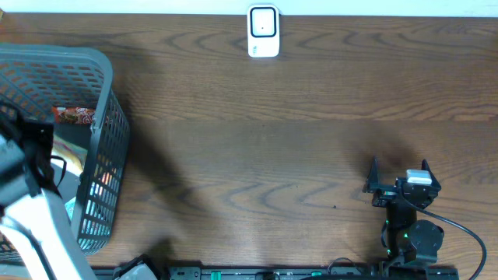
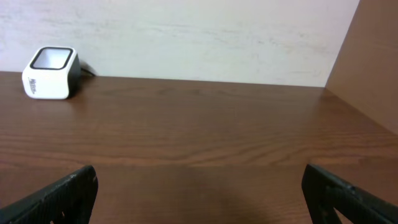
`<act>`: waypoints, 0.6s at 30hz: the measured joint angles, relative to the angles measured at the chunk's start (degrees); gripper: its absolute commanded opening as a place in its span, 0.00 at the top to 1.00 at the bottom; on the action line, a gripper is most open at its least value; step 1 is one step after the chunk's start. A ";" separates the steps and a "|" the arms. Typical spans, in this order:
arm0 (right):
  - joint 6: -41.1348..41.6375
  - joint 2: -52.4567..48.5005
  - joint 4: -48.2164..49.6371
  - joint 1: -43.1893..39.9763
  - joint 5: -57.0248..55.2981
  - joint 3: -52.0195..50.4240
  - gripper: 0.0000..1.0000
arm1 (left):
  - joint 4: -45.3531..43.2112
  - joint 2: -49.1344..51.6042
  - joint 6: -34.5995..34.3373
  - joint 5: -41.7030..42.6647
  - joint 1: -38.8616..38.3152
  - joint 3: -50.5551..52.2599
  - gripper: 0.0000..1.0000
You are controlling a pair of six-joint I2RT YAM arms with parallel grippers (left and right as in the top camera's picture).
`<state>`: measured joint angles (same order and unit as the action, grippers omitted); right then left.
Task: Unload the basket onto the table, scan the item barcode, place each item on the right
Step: 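Reach into the basket and grasp the yellow snack pack with left gripper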
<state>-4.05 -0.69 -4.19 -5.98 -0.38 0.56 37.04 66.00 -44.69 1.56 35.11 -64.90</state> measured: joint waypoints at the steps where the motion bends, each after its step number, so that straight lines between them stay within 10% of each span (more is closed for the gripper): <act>1: 0.00 0.00 0.00 0.00 0.00 0.00 0.01 | -0.07 -2.25 0.02 0.00 0.00 0.00 0.93; 7: 0.00 0.00 0.02 0.00 0.02 0.00 0.01 | -5.27 -13.75 1.95 -0.20 0.04 0.02 0.93; 13: 0.00 0.00 0.00 0.00 0.00 0.00 0.01 | -1.92 -18.86 4.22 -3.48 0.04 -0.04 0.22; 18: 0.00 0.00 -0.02 0.00 0.00 0.00 0.01 | 6.56 -10.91 4.04 -5.73 0.15 -0.09 0.14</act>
<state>-4.05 -0.69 -4.21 -5.98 -0.38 0.56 43.59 55.09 -40.64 -4.16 35.27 -64.99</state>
